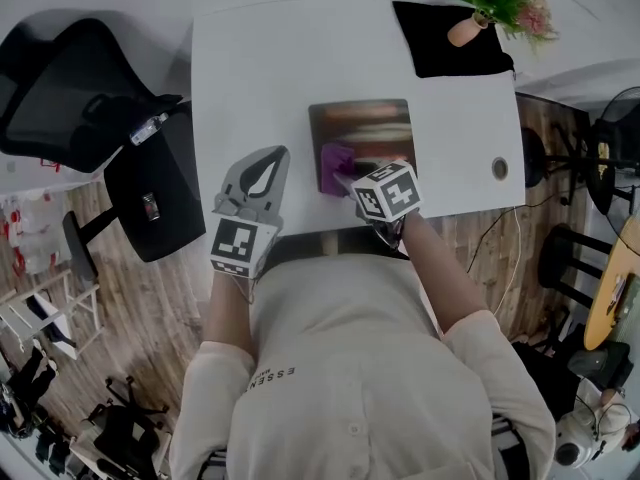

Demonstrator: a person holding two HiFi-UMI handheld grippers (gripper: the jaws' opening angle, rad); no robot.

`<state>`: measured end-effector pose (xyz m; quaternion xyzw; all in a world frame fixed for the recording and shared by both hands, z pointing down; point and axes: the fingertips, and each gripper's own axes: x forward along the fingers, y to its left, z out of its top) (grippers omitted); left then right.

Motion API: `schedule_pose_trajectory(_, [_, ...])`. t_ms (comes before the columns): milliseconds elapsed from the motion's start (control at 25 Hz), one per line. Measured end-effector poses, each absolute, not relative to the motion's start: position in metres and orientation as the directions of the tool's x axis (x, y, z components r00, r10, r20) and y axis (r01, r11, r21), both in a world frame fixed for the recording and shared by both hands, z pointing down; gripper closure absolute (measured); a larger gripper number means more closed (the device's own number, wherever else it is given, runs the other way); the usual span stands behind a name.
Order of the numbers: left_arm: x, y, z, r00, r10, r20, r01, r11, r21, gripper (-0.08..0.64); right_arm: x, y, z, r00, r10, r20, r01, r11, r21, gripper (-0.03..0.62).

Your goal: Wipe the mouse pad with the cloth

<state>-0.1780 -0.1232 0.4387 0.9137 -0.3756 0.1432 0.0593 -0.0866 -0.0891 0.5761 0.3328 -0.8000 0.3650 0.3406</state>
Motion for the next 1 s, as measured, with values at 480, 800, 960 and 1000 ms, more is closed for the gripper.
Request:
schedule_pose_trajectory(480, [-0.192,-0.125,0.444,0.66,-0.676,0.328,-0.713,-0.701,-0.01,0.558,-0.097,-0.075,0.605,-0.514,-0.243,0.822,-0.793,0.5,-0.348,0.492])
schedule_pose_trajectory(800, [-0.154,-0.122,0.44,0.656,-0.679,0.33,-0.709,-0.704,-0.041,0.558,-0.067,-0.075,0.607,-0.523,-0.224,0.822,-0.779,0.517,-0.354,0.491])
schedule_pose_trajectory(960, [-0.139,-0.116,0.441,0.65,-0.681,0.336,-0.715,-0.698,-0.031,0.558,-0.048,-0.072,0.605,-0.519,-0.227,0.824,-0.78,0.521,-0.348,0.491])
schedule_pose_trajectory(1000, [-0.133,-0.115,0.442,0.649,-0.681,0.339,-0.716,-0.698,-0.031,0.558,-0.042,-0.073,0.605,-0.518,-0.228,0.824,-0.78,0.521,-0.346,0.491])
